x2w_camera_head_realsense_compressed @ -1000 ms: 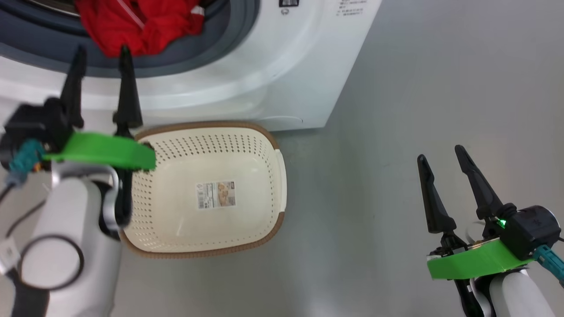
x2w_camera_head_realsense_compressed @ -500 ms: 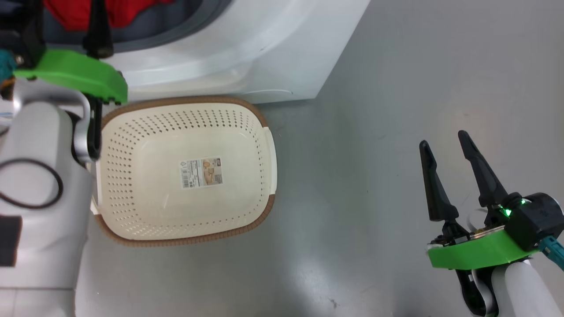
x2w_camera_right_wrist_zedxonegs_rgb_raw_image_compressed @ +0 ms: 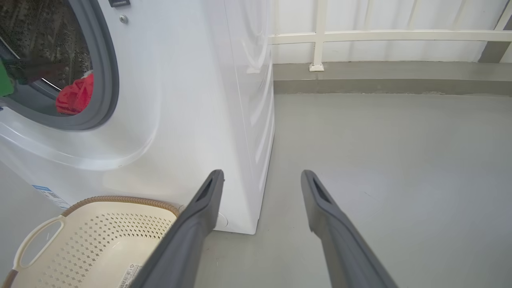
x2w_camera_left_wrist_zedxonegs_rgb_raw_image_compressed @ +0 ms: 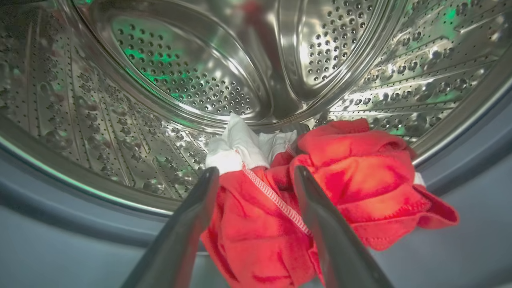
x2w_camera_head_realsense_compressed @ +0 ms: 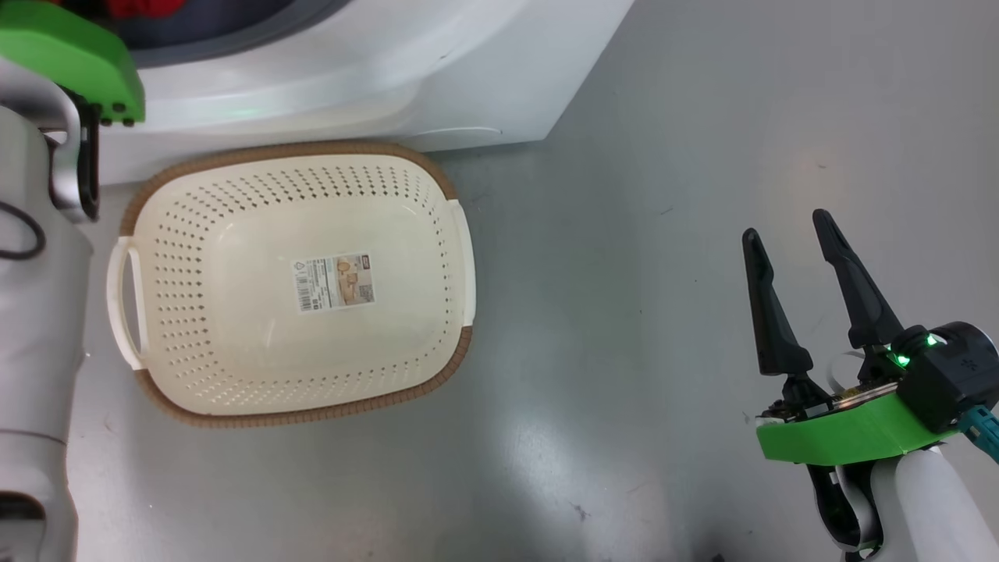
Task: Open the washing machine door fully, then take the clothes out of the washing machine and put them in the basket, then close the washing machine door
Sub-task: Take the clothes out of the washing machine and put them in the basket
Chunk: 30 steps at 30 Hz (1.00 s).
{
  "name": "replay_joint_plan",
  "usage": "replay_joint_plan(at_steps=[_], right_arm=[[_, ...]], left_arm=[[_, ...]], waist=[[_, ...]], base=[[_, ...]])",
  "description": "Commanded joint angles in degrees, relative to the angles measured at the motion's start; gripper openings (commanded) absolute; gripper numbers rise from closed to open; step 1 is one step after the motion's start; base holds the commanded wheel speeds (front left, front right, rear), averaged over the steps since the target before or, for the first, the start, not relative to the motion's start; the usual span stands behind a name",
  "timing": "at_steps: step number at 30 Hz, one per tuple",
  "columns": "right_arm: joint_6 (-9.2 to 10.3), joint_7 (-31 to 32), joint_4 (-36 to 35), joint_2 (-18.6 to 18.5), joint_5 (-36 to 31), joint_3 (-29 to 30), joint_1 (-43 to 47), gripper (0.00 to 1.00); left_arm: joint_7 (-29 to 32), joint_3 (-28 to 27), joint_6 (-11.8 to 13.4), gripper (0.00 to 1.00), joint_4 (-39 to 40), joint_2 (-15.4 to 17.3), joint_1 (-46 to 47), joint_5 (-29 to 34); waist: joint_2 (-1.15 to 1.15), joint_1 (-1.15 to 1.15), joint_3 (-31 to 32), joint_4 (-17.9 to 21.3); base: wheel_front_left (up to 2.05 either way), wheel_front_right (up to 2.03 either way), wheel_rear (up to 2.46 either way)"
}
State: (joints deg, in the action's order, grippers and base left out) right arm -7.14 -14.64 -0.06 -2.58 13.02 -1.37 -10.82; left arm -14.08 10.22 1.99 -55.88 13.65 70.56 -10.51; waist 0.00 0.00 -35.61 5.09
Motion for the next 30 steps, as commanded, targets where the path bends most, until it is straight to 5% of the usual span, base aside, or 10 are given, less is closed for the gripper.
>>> replay_joint_plan(at_steps=[1,24,25,26,28,29,30], right_arm=[[-0.35,-0.36,-1.53,-0.30,0.08,-1.50,-0.22,1.00],[-0.35,-0.36,-1.86,-0.30,3.38,-3.82,-0.03,1.00],[-0.35,-0.36,-1.87,-0.30,3.43,-3.94,-0.05,1.00],[-0.35,-0.36,-1.86,-0.30,3.48,-4.06,-0.11,1.00],[-0.35,-0.36,-1.78,-0.30,3.59,-4.24,-0.22,1.00],[-0.35,-0.36,-1.71,-0.30,3.63,-4.29,-0.28,1.00],[-0.35,-0.36,-1.62,-0.30,3.64,-4.28,-0.38,1.00]], left_arm=[[0.62,-0.20,0.30,1.00,-0.27,2.95,1.62,0.83],[12.62,1.88,0.01,1.00,-15.81,5.43,9.82,0.06],[13.08,2.02,-0.11,0.89,-15.99,5.58,9.92,0.06],[13.33,2.07,-0.19,0.46,-16.12,5.74,10.05,-0.02],[13.78,2.31,-0.36,0.23,-16.36,6.00,10.21,-0.05],[13.96,2.41,-0.56,0.00,-16.46,6.07,10.25,-0.12],[13.98,2.52,-0.68,0.00,-16.53,6.16,10.30,-0.15]], waist=[[0.00,0.00,-0.56,0.28],[0.00,0.00,-1.87,3.46],[0.00,0.00,-1.97,3.53],[0.00,0.00,-2.07,3.60],[0.00,0.00,-2.20,3.73],[0.00,0.00,-2.24,3.78],[0.00,0.00,-2.29,3.81]], base=[[0.00,0.00,0.00],[0.00,0.00,0.00],[0.00,0.00,0.00],[0.00,0.00,0.00],[0.00,0.00,0.00],[0.00,0.00,0.00],[0.00,0.00,0.00]])
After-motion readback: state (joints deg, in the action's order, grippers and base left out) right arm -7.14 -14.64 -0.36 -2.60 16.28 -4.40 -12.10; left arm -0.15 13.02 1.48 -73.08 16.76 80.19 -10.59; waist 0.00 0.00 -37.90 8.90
